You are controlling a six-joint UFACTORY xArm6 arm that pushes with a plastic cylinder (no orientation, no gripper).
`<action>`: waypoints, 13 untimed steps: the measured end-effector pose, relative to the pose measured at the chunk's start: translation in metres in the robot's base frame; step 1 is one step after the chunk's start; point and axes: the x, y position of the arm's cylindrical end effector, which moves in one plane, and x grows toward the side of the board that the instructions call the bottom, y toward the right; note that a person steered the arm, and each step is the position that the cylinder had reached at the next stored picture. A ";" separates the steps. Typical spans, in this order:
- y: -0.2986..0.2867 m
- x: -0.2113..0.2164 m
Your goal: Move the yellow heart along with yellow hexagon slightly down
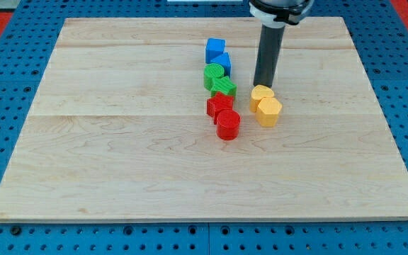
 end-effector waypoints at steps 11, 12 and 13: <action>0.011 0.017; -0.019 0.010; -0.033 0.016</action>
